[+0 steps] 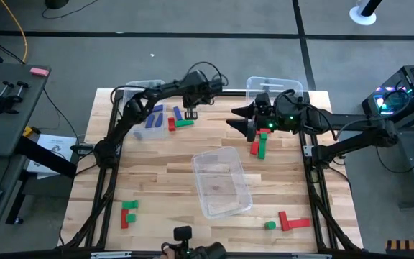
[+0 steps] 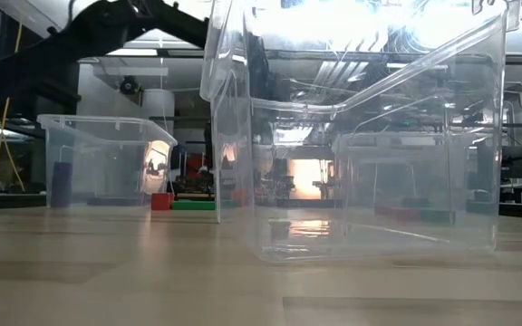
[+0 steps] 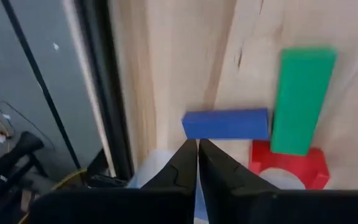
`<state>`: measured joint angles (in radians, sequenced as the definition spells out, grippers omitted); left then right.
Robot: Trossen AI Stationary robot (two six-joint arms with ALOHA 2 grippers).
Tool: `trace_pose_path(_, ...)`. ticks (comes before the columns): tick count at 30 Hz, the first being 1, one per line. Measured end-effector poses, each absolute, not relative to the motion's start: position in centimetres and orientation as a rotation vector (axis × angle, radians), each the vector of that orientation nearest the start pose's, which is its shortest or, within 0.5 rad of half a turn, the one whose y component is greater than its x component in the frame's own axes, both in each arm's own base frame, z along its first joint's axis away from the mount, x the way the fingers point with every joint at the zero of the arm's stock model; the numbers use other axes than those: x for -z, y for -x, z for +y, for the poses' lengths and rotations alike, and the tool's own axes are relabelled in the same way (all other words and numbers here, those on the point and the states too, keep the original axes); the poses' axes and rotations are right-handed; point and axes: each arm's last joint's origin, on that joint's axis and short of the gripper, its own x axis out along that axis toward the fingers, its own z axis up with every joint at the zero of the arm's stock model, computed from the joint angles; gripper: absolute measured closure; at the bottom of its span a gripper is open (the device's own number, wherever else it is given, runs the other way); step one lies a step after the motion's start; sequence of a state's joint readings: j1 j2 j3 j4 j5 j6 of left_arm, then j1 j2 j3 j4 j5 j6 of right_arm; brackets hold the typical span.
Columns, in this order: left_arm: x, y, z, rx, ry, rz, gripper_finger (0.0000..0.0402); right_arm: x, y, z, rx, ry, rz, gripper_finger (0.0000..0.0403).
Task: Sort blocks
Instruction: Put the blue block into the top left transparent bin
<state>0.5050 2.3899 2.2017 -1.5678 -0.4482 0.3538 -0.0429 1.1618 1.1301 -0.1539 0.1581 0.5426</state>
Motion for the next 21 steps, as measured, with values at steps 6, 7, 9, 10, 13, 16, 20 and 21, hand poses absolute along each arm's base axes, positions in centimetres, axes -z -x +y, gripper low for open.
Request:
trace_pose_path(6,-17.6,-38.1,23.2,-0.309,-0.172,1.999,0.0401,-37.9,-25.6,-1.5,0.247,-0.527,0.139,0.0087)
trace_pose_path(7,-17.3,-38.0,23.2,-0.305,-0.172,2.009,0.0401,-37.8,-25.6,-1.5,0.249,-0.527,0.145,0.0087)
trace_pose_path(9,-16.9,-37.6,23.3,-0.294,-0.161,2.032,0.0401,-37.7,-25.5,-1.5,0.251,-0.526,0.155,0.0087)
trace_pose_path(10,-16.6,-37.4,23.4,-0.291,-0.151,2.040,0.0401,-37.7,-25.5,-1.5,0.253,-0.526,0.163,0.0087)
trace_pose_path(13,-15.9,-36.8,23.6,-0.261,-0.103,2.060,0.0401,-37.5,-25.5,-1.5,0.259,-0.524,0.183,0.0087)
trace_pose_path(16,-15.1,-36.3,23.6,-0.214,-0.071,2.082,0.0401,-37.3,-25.4,-1.5,0.263,-0.522,0.201,0.0087)
trace_pose_path(20,-14.2,-35.7,23.6,-0.170,-0.085,2.120,0.0401,-37.2,-25.4,-1.5,0.266,-0.521,0.215,0.0087)
trace_pose_path(21,-14.0,-35.7,23.6,-0.167,-0.087,2.125,0.0401,-37.1,-25.4,-1.5,0.267,-0.521,0.218,0.0087)
